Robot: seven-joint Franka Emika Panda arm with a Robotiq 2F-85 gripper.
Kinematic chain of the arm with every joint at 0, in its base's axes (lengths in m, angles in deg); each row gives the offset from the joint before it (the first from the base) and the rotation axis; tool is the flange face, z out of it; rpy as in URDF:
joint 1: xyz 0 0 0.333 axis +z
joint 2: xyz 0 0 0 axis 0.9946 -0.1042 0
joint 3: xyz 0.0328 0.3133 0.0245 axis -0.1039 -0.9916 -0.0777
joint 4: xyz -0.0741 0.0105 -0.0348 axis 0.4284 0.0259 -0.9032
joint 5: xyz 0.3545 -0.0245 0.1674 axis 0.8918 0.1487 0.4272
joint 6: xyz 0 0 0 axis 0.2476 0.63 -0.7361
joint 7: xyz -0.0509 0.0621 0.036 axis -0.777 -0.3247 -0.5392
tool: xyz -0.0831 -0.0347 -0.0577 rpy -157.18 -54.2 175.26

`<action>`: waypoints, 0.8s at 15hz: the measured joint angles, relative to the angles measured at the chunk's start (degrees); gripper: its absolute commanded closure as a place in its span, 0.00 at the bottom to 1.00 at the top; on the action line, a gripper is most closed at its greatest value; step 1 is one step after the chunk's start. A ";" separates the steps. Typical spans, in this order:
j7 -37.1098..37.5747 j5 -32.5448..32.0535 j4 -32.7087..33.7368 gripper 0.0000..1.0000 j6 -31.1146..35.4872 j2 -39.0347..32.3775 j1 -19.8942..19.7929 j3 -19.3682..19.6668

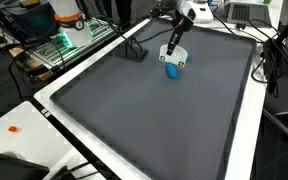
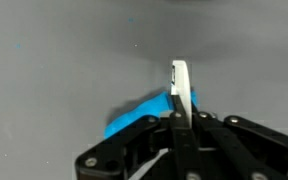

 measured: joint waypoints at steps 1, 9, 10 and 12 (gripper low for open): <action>0.00 0.00 0.00 0.99 -0.51 0.24 0.00 -0.01; -0.43 -0.10 0.32 0.99 -2.37 2.43 0.00 -0.02; -0.63 -0.16 0.43 0.99 -2.39 2.68 0.00 0.00; -1.06 -0.33 0.72 0.99 -2.40 2.90 -0.02 0.05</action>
